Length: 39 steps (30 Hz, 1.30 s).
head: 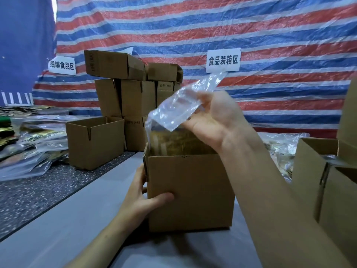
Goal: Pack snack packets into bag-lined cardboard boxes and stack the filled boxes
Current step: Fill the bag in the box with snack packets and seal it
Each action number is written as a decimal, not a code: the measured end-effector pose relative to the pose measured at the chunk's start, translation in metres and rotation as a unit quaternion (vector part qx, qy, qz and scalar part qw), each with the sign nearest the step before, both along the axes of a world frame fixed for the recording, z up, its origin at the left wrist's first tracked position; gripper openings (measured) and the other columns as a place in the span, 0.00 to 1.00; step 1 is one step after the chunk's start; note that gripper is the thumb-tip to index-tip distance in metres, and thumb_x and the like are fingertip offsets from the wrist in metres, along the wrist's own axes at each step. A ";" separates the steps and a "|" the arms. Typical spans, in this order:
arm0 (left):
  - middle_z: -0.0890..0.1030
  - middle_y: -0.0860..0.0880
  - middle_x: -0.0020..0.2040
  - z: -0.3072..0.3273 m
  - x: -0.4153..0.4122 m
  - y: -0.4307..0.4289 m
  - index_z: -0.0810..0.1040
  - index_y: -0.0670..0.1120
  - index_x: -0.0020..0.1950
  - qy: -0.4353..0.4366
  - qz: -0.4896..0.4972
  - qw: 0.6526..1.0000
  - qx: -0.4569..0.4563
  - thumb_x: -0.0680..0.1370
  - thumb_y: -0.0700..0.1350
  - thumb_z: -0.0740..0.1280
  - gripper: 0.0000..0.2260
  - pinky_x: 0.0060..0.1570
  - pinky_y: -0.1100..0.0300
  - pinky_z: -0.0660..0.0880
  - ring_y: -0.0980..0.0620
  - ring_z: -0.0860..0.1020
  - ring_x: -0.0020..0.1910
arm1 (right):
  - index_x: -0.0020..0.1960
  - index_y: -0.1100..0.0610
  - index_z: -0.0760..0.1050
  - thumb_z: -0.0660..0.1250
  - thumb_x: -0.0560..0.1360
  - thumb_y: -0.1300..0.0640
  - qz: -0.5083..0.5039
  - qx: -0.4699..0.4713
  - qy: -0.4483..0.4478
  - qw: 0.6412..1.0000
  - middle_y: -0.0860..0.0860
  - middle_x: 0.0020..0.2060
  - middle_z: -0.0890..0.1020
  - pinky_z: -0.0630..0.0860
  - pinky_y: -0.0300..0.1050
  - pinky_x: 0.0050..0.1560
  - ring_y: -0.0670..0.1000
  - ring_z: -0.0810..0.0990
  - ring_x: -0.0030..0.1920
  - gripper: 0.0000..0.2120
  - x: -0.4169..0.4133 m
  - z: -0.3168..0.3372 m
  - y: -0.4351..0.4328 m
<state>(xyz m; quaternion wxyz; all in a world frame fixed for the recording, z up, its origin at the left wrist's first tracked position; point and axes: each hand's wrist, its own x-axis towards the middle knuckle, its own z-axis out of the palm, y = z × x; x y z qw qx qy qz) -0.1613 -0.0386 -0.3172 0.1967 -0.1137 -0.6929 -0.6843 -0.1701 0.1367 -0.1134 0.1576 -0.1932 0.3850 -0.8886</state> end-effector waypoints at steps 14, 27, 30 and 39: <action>0.82 0.43 0.62 0.001 0.000 -0.003 0.72 0.52 0.71 -0.006 0.004 1.000 0.003 0.55 0.63 0.85 0.48 0.49 0.51 0.82 0.43 0.83 0.58 | 0.56 0.53 0.80 0.59 0.79 0.66 -0.242 0.514 0.285 0.772 0.50 0.40 0.87 0.78 0.39 0.33 0.49 0.85 0.39 0.14 -0.015 -0.007 0.027; 0.82 0.45 0.62 0.001 0.001 -0.003 0.72 0.53 0.71 -0.007 0.009 1.000 -0.005 0.56 0.63 0.84 0.46 0.52 0.48 0.82 0.42 0.83 0.59 | 0.40 0.43 0.81 0.73 0.76 0.49 -0.381 0.534 0.410 0.634 0.44 0.50 0.84 0.68 0.56 0.67 0.50 0.77 0.61 0.06 -0.022 -0.008 0.030; 0.83 0.45 0.62 0.001 0.000 -0.003 0.72 0.53 0.71 -0.008 0.008 1.000 -0.002 0.57 0.60 0.84 0.45 0.51 0.49 0.83 0.43 0.83 0.58 | 0.42 0.45 0.82 0.73 0.77 0.50 -0.388 0.523 0.408 0.640 0.43 0.48 0.85 0.74 0.60 0.64 0.49 0.81 0.56 0.04 -0.024 -0.013 0.025; 0.83 0.45 0.62 0.002 0.001 -0.003 0.73 0.52 0.71 -0.015 0.008 1.000 0.001 0.54 0.65 0.84 0.49 0.49 0.51 0.83 0.42 0.83 0.59 | 0.41 0.46 0.84 0.76 0.74 0.52 -0.381 0.509 0.416 0.650 0.35 0.32 0.80 0.77 0.38 0.46 0.36 0.79 0.39 0.04 -0.041 -0.019 0.028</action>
